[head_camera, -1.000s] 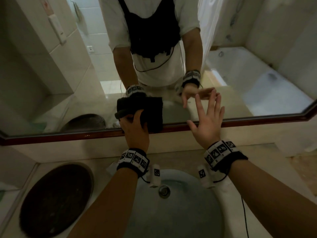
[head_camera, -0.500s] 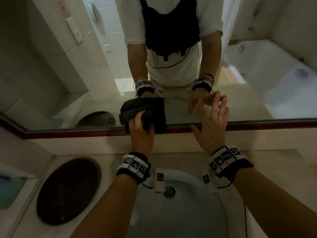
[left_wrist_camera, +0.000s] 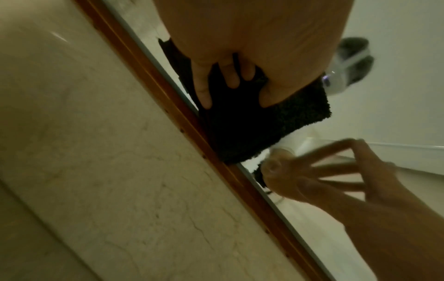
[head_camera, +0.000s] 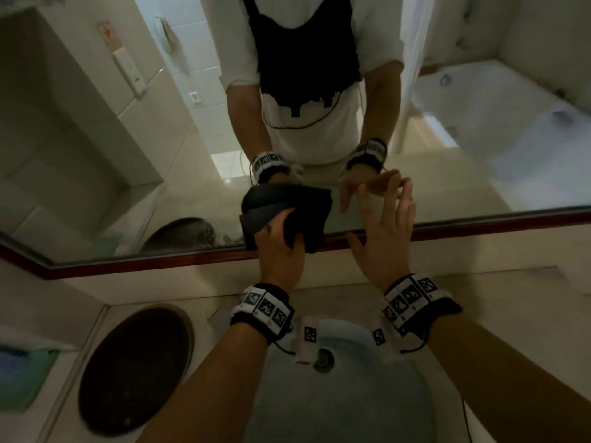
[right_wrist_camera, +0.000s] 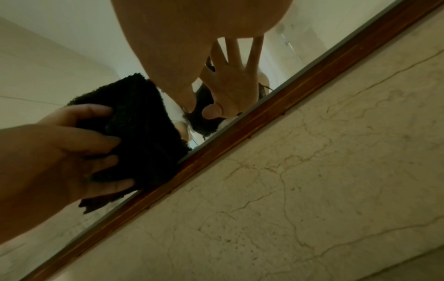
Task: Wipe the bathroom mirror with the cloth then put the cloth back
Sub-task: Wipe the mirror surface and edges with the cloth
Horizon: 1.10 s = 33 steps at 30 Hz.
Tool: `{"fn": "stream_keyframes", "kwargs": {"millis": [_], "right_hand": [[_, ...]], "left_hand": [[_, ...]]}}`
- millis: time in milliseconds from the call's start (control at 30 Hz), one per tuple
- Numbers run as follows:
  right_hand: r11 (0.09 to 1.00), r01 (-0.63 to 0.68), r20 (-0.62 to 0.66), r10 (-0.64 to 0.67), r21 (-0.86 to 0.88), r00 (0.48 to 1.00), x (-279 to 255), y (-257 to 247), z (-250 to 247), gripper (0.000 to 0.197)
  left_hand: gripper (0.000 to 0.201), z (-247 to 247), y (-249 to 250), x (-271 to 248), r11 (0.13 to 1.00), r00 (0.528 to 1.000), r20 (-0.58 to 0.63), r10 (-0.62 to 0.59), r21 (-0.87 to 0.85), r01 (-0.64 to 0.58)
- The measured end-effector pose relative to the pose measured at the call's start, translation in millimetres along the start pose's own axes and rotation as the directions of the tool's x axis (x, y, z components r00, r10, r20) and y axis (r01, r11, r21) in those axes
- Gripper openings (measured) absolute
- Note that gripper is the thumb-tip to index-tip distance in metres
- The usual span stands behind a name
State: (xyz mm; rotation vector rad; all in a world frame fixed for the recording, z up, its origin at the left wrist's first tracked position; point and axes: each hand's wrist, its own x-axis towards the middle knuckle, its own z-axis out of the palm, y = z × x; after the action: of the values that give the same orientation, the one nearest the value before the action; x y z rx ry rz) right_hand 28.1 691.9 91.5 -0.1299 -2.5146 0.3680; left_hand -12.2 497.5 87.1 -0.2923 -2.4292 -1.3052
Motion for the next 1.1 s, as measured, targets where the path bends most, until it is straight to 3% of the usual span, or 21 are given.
{"fn": "stream_keyframes", "kwargs": {"millis": [200,367,500,733,800,933,1100], "right_hand": [[0.998,-0.056,-0.141,0.056,0.002,0.988,2,-26,-2,0.088],[0.998,-0.045,-0.099,0.040,-0.049,0.994,11,-46,5,0.097],[0.993,-0.016,-0.130,0.001,-0.113,0.991,12,-39,17,0.102],[0.989,0.010,-0.175,-0.036,-0.148,0.984,12,-32,27,0.093],[0.990,0.024,-0.193,-0.051,-0.142,0.980,12,-30,29,0.090],[0.994,0.028,-0.169,-0.046,-0.109,0.985,13,-28,31,0.094],[0.994,0.026,-0.167,-0.043,-0.105,0.985,14,-27,32,0.093]], "left_hand": [[0.049,0,-12,-2,1.000,1.000,0.024,0.002,0.015,-0.002],[0.060,-32,-45,4,0.998,0.997,-0.045,-0.055,-0.018,0.054],[0.045,-70,-65,15,0.999,0.986,-0.167,0.018,0.041,-0.011],[0.035,-103,-82,23,0.993,0.974,-0.222,0.041,0.117,-0.015],[0.032,-102,-79,24,0.993,0.967,-0.248,0.055,0.112,-0.027],[0.033,-87,-73,24,0.996,0.959,-0.279,-0.044,0.061,0.064],[0.045,-30,-34,5,0.998,0.990,-0.125,-0.064,-0.008,0.064]]}}
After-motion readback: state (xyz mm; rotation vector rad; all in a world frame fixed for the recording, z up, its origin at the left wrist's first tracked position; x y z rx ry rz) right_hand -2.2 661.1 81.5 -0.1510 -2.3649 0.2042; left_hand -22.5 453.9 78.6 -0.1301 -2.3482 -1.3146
